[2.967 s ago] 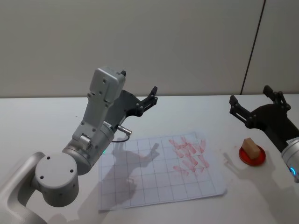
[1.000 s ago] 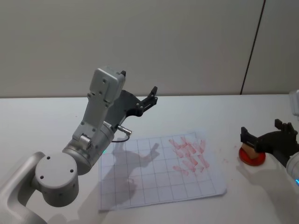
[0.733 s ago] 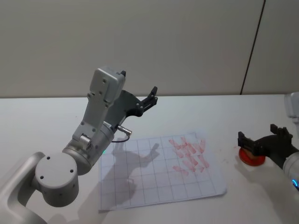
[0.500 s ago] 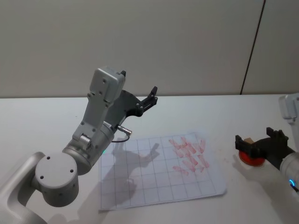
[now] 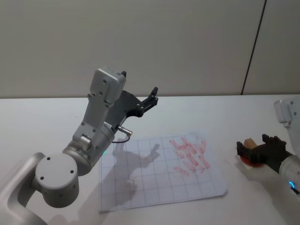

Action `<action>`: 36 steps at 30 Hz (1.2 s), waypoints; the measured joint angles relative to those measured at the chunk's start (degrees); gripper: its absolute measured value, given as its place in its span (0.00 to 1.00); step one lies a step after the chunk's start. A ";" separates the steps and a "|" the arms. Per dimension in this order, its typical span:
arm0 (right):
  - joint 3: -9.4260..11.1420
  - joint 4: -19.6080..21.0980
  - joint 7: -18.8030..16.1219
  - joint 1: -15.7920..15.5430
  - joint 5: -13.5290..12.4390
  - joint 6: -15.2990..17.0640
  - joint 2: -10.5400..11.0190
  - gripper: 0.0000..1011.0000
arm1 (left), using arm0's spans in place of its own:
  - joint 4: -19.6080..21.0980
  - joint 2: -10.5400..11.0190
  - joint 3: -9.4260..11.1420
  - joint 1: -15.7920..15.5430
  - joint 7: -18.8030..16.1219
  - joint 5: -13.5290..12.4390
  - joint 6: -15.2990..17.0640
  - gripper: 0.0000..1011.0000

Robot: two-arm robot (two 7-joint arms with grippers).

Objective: Use the one hand to pick up the stamp and affix it onto the A4 paper.

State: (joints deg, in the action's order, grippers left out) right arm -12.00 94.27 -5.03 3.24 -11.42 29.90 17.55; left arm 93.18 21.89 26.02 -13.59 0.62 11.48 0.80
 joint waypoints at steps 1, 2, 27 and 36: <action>0.01 -0.31 -0.25 0.14 0.19 0.08 -0.01 0.84 | 0.00 0.00 0.00 0.00 0.00 0.00 0.00 0.99; 0.01 -0.45 -0.41 0.21 0.27 0.11 -0.02 0.79 | 0.00 0.00 0.00 0.00 0.00 0.00 0.00 0.99; 0.22 -2.79 -1.95 0.88 1.52 0.07 -0.21 0.21 | 0.00 0.00 0.00 0.00 0.00 0.00 0.00 0.99; 0.54 -1.78 -1.07 0.38 1.55 0.06 -0.07 0.21 | 0.00 0.00 0.00 0.00 0.00 0.00 0.00 0.99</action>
State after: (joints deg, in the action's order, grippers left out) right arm -11.45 92.49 -6.10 3.62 -9.86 29.96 17.48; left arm 93.18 21.89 26.02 -13.59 0.63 11.48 0.80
